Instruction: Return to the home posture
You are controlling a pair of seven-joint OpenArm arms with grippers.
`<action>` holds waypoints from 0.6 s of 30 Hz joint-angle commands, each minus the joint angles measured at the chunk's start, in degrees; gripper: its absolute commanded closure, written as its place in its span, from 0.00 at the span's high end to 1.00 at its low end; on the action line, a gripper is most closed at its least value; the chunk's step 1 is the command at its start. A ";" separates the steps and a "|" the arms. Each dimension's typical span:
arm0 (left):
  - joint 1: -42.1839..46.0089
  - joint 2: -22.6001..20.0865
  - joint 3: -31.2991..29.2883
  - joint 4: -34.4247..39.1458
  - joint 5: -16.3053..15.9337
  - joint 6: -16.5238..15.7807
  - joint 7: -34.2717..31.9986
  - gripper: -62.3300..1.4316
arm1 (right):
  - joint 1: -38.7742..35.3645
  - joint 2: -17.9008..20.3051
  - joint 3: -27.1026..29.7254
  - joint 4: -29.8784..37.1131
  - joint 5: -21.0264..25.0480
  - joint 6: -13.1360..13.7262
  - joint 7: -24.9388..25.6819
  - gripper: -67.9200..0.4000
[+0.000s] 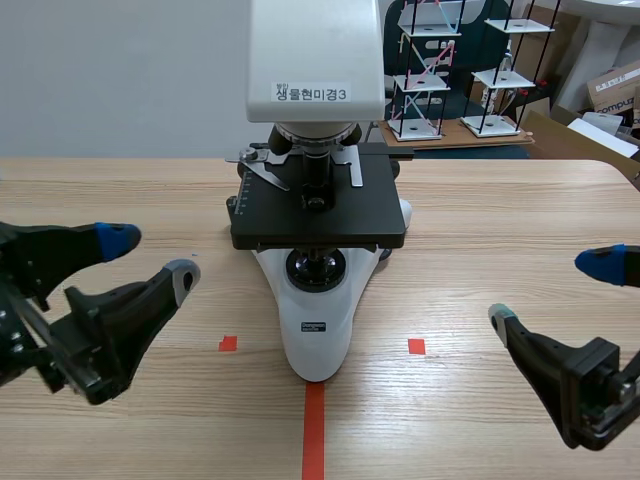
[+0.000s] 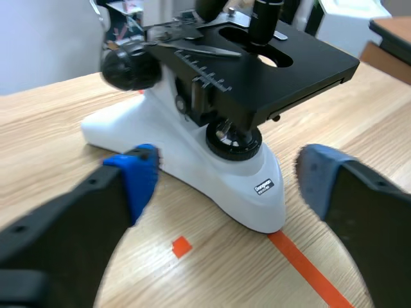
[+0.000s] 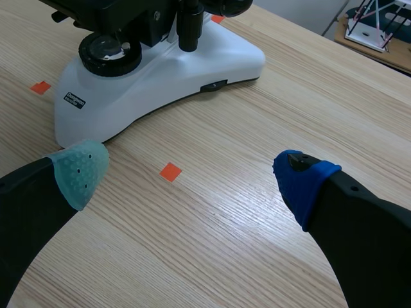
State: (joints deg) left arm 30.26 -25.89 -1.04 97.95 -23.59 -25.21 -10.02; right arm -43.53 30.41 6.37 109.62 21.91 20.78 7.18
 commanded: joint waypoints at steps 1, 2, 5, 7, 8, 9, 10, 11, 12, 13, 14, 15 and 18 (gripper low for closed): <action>2.69 -0.02 -1.14 0.92 -0.55 -0.07 -3.85 0.83 | 0.68 0.20 0.79 0.52 0.42 0.00 0.72 0.83; 4.20 -0.02 -1.95 0.96 -0.37 -0.11 -6.05 0.86 | 0.68 0.20 0.79 0.52 0.42 0.00 0.72 0.83; 8.70 0.00 -3.93 1.66 4.02 -0.24 -12.31 0.92 | 0.68 0.20 0.79 0.52 0.42 0.00 0.72 0.83; 11.08 0.04 -4.87 2.40 6.88 -0.22 -14.32 0.92 | 0.68 0.20 0.79 0.52 0.42 0.00 0.72 0.83; 12.17 0.17 -5.33 2.80 7.80 -0.22 -14.86 0.92 | 0.68 0.20 0.79 0.52 0.42 0.00 0.72 0.83; 13.31 0.31 -5.77 3.19 8.35 -0.22 -15.23 0.92 | 0.68 0.20 0.79 0.52 0.42 0.00 0.72 0.83; 14.34 0.33 -6.23 3.52 8.76 -0.07 -15.80 0.92 | 0.68 0.20 0.79 0.52 0.42 0.00 0.72 0.83; 15.30 0.33 -6.64 3.91 9.40 -0.02 -16.37 0.92 | 0.68 0.20 0.79 0.52 0.42 0.00 0.72 0.83; 16.09 0.35 -7.10 4.42 9.81 0.02 -16.55 0.92 | 0.68 0.20 0.79 0.52 0.42 0.00 0.72 0.83; 16.87 0.42 -7.58 4.96 9.79 0.20 -16.57 0.92 | 0.68 0.20 0.79 0.52 0.42 0.00 0.72 0.83; 17.66 0.57 -8.17 5.55 9.77 0.24 -16.61 0.92 | 0.68 0.20 0.79 0.52 0.42 0.00 0.72 0.83; 18.34 0.87 -8.76 6.10 9.77 0.22 -16.59 0.92 | 0.68 0.20 0.79 0.52 0.42 0.00 0.72 0.83; 18.60 1.42 -9.88 6.71 9.77 0.26 -16.48 0.92 | 0.68 0.20 0.79 0.52 0.42 0.00 0.83 0.83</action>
State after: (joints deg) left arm 49.41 -24.91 -10.98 103.85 -13.08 -25.15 -25.61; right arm -43.51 30.30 6.37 109.62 21.91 20.78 7.20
